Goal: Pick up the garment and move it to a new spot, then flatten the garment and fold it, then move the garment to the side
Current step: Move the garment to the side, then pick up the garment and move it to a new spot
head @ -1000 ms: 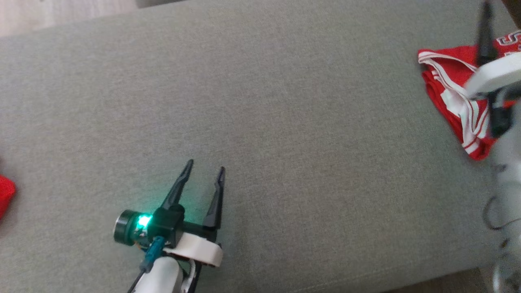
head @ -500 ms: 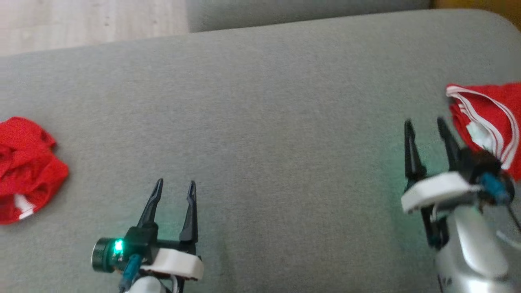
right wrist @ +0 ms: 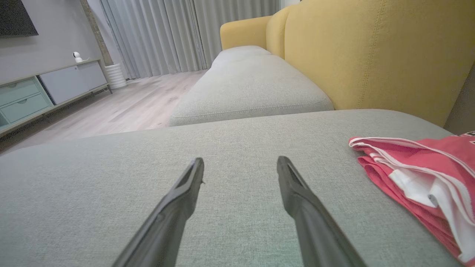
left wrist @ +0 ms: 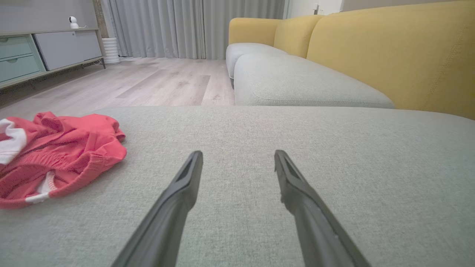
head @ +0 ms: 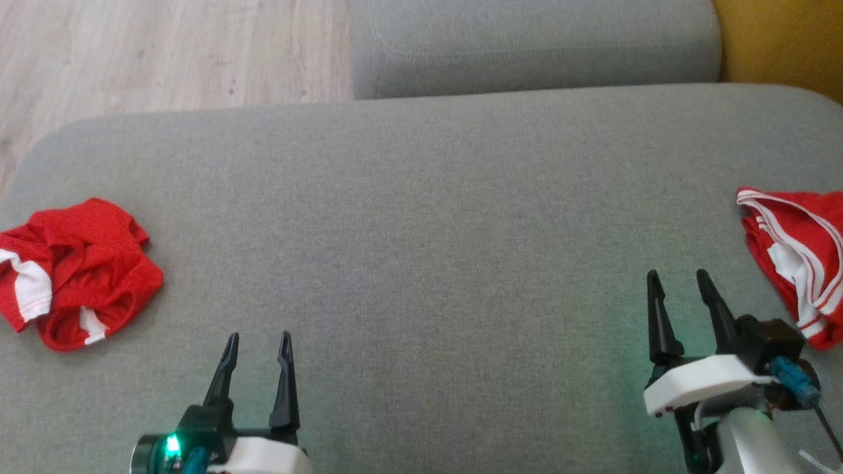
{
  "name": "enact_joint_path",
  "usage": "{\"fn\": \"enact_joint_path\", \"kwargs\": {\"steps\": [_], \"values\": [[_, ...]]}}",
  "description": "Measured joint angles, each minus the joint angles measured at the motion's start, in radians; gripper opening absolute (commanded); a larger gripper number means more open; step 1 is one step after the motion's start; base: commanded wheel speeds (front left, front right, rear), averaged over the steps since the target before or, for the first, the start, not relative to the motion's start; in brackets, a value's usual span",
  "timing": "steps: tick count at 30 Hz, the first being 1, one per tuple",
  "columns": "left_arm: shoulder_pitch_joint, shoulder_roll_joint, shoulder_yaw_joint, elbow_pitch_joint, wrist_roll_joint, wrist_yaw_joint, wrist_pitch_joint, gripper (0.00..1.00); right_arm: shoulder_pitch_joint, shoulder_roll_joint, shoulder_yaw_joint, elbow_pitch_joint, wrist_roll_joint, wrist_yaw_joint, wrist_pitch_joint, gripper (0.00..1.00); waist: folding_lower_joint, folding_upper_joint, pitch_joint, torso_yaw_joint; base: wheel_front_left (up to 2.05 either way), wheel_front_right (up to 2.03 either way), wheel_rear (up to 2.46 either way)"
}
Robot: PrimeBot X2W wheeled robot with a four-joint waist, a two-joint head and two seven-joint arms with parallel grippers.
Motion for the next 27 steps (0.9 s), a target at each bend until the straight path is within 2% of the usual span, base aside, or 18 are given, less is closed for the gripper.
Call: {"fn": "enact_joint_path", "kwargs": {"steps": [10,19,27], "values": [[0.022,0.0,0.021,0.014,0.0,-0.001,0.0,1.0,0.019,0.001,0.044,0.007,0.03,0.0,0.0,1.0,0.0,0.0,-0.048,0.011,0.0,0.0,0.0],[0.04,0.0,0.022,0.011,0.0,-0.001,0.0,1.0,0.035,0.001,0.055,0.019,0.038,0.0,0.0,1.0,0.0002,0.0,-0.045,0.018,0.0,0.0,0.0],[0.04,0.0,0.023,0.01,0.0,-0.002,0.0,1.0,0.035,0.001,0.09,0.026,0.054,0.0,0.0,1.0,0.0002,0.0,-0.037,0.085,0.0,0.0,0.0]]}}
